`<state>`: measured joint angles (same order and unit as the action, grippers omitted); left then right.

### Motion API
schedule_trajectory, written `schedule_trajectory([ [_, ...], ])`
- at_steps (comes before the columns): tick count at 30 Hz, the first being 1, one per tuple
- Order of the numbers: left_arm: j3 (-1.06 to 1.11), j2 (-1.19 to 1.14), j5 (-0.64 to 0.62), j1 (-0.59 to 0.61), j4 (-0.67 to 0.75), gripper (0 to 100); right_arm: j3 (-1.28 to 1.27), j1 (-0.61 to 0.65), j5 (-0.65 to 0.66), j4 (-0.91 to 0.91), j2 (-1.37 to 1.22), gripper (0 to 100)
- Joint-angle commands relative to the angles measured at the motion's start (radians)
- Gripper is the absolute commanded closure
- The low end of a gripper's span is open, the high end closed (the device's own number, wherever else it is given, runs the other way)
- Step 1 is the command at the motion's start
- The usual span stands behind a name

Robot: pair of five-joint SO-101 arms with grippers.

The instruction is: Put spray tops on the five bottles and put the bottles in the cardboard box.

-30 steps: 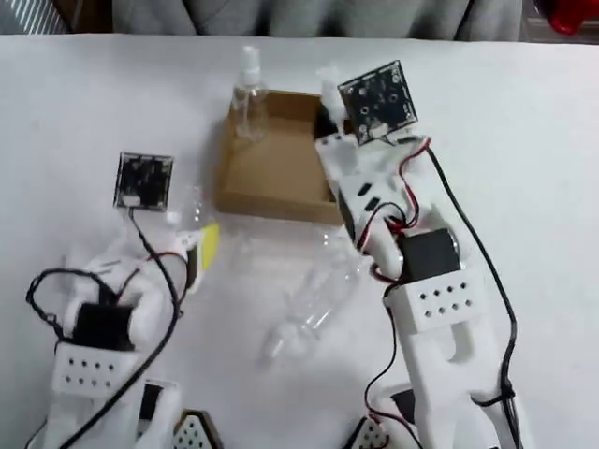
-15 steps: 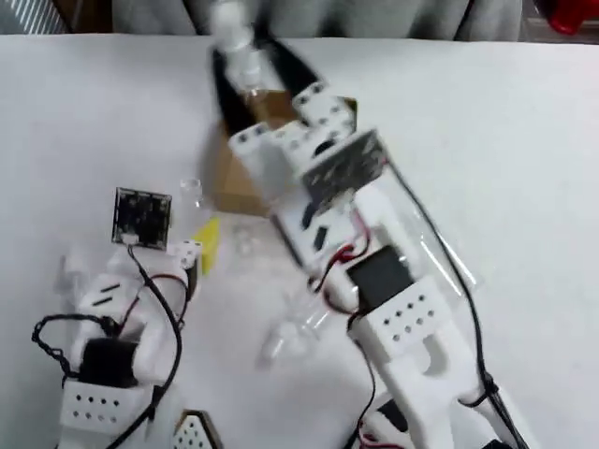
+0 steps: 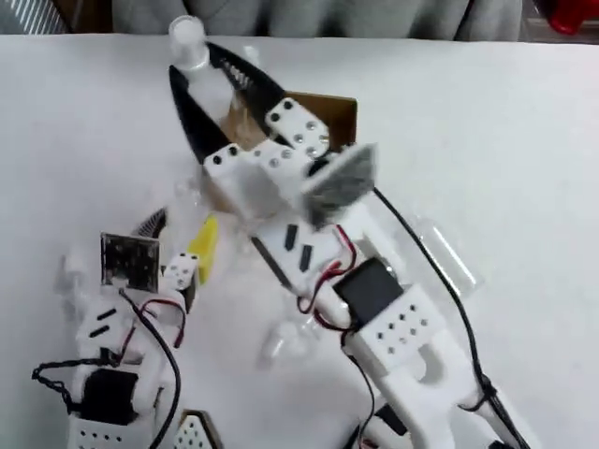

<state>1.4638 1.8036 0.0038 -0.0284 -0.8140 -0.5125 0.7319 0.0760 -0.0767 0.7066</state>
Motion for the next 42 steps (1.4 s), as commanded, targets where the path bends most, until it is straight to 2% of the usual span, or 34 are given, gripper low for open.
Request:
schedule_trajectory([
  [1, -0.006, 0.021, 0.012, -0.01, 0.035, 98, 0.003, 0.012, -0.098, -0.012, 0.062, 98.4],
  [4, -0.006, 0.021, 0.008, -0.01, 0.035, 98, -0.02, 0.013, -0.1, -0.016, 0.076, 98.4],
  [9, -0.008, 0.021, -0.12, -0.001, 0.083, 98, -0.037, 0.015, -0.098, -0.016, 0.071, 98.4],
  [13, -0.006, 0.021, -0.12, -0.002, 0.089, 98, -0.038, 0.013, -0.098, -0.013, 0.07, 98.4],
  [17, -0.002, 0.021, -0.061, -0.008, 0.091, 98, -0.061, 0.016, -0.078, -0.018, 0.039, 98.4],
  [24, 0.0, 0.021, -0.052, -0.008, 0.091, 98, -0.064, 0.016, -0.049, -0.094, -0.056, 98.4],
  [33, 0.0, 0.021, -0.052, -0.008, 0.091, 98, -0.068, 0.058, -0.043, -0.088, -0.084, 98.4],
  [42, 0.002, 0.021, -0.052, -0.005, 0.086, 98, -0.057, 0.064, -0.04, 0.033, -0.094, 98.4],
])
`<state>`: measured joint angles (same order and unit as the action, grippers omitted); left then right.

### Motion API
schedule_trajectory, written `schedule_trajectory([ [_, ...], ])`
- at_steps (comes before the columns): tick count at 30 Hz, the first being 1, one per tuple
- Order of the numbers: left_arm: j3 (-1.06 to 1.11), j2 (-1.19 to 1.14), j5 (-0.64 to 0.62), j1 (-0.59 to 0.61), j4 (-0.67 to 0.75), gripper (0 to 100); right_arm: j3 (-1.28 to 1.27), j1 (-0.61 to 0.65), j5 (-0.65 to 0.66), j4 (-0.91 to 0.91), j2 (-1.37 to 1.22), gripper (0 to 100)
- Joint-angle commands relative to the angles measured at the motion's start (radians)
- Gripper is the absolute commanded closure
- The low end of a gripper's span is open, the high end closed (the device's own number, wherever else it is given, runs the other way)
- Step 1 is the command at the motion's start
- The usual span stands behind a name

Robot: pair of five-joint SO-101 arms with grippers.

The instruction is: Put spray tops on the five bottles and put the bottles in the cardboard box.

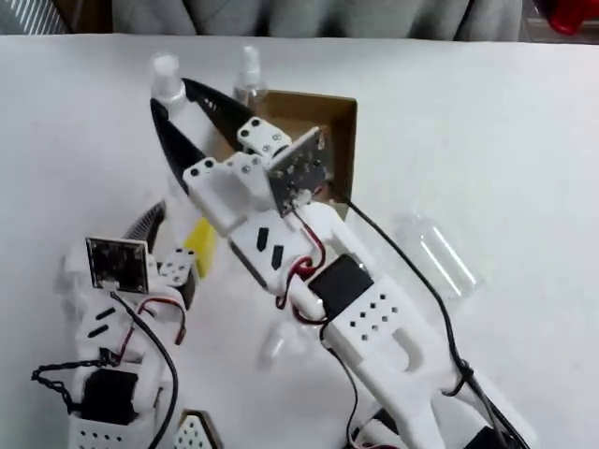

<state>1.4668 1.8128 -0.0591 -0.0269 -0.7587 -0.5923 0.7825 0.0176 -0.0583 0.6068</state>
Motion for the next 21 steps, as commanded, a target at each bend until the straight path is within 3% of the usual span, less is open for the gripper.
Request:
schedule_trajectory([
  [1, -0.002, 0.012, 0.011, -0.007, 0.031, 98, 0.028, 0.024, 0.018, 0.016, 0.005, 98.4],
  [10, 0.0, 0.012, 0.011, -0.007, 0.029, 98, 0.089, 0.056, 0.018, 0.2, 0.004, 98.4],
  [21, 0.017, 0.012, 0.012, -0.002, 0.037, 98, 0.1, 0.059, 0.068, 0.213, 0.008, 98.4],
])
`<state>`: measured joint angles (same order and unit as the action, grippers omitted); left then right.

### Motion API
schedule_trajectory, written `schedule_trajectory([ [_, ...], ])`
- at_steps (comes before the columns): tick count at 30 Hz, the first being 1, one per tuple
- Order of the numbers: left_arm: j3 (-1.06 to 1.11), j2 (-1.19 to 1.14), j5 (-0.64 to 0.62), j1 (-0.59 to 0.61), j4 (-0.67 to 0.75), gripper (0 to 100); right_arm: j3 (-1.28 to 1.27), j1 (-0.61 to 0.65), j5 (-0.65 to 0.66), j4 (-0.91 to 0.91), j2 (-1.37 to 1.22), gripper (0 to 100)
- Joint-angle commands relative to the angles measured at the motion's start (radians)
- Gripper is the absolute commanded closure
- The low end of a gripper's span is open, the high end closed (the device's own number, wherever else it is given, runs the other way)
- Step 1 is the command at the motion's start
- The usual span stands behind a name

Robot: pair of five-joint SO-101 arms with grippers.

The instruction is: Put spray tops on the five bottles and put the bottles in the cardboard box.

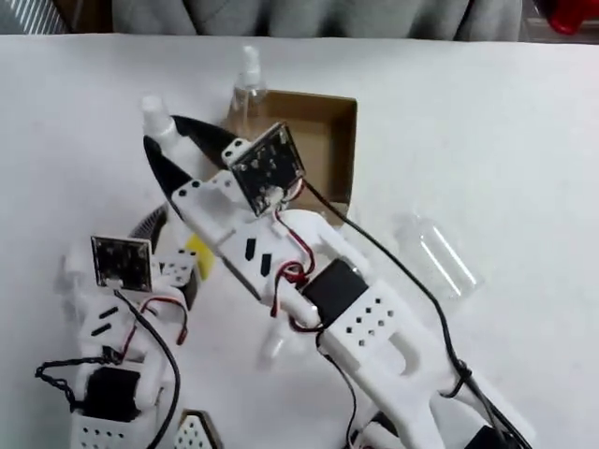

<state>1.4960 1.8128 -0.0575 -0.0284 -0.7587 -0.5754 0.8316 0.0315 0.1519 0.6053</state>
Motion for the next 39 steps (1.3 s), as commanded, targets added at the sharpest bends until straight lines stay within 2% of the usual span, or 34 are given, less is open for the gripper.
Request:
schedule_trajectory([
  [1, -0.011, 0.012, 0.012, -0.001, 0.037, 98, 0.086, 0.012, 0.074, 0.002, 0.013, 98.4],
  [6, -0.005, 0.012, 0.012, -0.001, 0.066, 98, 0.078, 0.042, 0.094, 0.004, 0.005, 98.4],
  [11, -0.005, 0.012, 0.011, -0.001, 0.057, 98, -0.038, 0.079, 0.092, -0.004, 0.015, 98.4],
  [13, -0.005, 0.012, 0.011, 0.001, 0.057, 98, -0.084, 0.079, 0.043, -0.019, 0.005, 98.4],
  [17, 0.012, 0.012, 0.011, -0.001, 0.064, 98, -0.184, 0.073, -0.112, -0.16, 0.018, 98.4],
  [28, 0.011, 0.012, 0.011, -0.001, 0.064, 98, -0.431, 0.065, -0.112, -0.438, 0.016, 98.4],
  [39, 0.014, 0.012, 0.011, 0.001, 0.064, 98, -0.532, 0.062, -0.115, -0.466, 0.024, 98.4],
])
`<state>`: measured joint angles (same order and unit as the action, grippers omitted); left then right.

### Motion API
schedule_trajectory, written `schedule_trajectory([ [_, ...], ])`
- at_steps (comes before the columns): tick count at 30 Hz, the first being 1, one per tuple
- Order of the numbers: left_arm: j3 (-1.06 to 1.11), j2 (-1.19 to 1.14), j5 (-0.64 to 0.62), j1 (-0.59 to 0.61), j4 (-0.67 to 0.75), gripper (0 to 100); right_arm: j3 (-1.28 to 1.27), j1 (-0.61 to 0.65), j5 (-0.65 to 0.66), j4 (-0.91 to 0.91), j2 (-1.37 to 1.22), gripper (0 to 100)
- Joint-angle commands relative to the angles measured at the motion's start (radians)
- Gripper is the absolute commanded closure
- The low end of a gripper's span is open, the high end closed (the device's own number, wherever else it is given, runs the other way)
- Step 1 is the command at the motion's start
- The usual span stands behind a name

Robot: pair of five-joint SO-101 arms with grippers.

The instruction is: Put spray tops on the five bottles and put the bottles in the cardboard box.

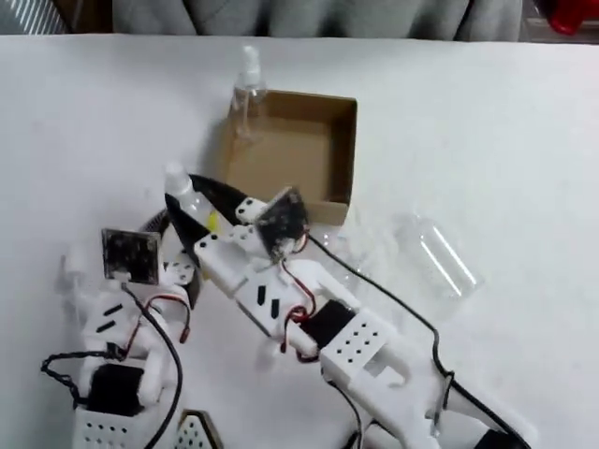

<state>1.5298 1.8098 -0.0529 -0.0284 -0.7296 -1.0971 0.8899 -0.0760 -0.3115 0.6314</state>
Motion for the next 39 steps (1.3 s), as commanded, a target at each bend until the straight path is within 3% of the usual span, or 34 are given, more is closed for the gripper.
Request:
schedule_trajectory([
  [1, -0.02, 0.015, 0.008, 0.001, 0.035, 98, -0.012, 0.002, -0.008, -0.002, -0.002, 98.4],
  [18, -0.018, 0.015, 0.006, 0.001, 0.028, 98, -0.061, -0.071, -0.012, 0.054, 0.24, 98.4],
  [33, -0.017, 0.015, 0.006, 0.001, 0.008, 98, -0.068, -0.081, -0.011, 0.05, 0.242, 98.4],
  [39, -0.017, 0.015, 0.011, 0.001, 0.014, 98, -0.061, -0.142, -0.011, 0.048, 0.24, 98.4],
])
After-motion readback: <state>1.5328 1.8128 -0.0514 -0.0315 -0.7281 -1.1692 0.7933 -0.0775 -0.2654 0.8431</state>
